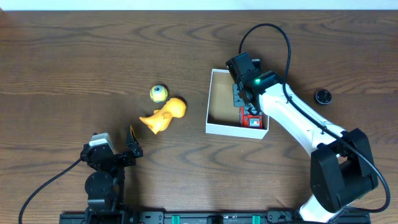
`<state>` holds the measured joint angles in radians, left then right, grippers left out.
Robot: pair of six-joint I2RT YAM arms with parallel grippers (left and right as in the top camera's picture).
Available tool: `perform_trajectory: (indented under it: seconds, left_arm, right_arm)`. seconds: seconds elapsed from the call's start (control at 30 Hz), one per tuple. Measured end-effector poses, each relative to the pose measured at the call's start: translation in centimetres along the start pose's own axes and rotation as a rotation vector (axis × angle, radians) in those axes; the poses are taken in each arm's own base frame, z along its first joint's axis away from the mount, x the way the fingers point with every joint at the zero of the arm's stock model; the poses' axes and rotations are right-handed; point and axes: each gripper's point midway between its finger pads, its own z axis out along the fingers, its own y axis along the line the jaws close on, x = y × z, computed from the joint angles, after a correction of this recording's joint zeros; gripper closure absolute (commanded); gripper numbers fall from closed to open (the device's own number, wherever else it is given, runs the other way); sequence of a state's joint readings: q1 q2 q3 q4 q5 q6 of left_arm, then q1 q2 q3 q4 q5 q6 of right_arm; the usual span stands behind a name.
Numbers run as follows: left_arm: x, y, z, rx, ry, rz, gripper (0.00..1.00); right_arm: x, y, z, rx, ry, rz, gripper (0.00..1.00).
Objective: Pack container
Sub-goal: 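Adjust the cube's placement in the box with the right gripper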
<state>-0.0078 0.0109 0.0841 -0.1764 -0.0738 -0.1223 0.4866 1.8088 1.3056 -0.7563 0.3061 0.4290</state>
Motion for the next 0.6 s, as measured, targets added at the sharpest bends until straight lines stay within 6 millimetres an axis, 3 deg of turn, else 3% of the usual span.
perform_trajectory:
  seconds: [0.23,0.3,0.33,0.6]
  left_arm:
    - [0.0,0.0,0.0,0.0,0.0,0.0,0.02]
    - [0.0,0.0,0.0,0.0,0.0,0.0,0.02]
    - [0.0,0.0,0.0,0.0,0.0,0.0,0.02]
    - [0.0,0.0,0.0,0.0,0.0,0.0,0.02]
  right_arm:
    - [0.2,-1.0,0.2,0.022,0.016,0.032,0.28]
    - [0.2,-1.2,0.2,0.026,0.02,0.043,0.13]
    - [0.2,-1.2,0.2,0.023,0.022,0.046,0.01]
    - [-0.1,-1.1,0.3,0.02,0.008,0.038,0.01]
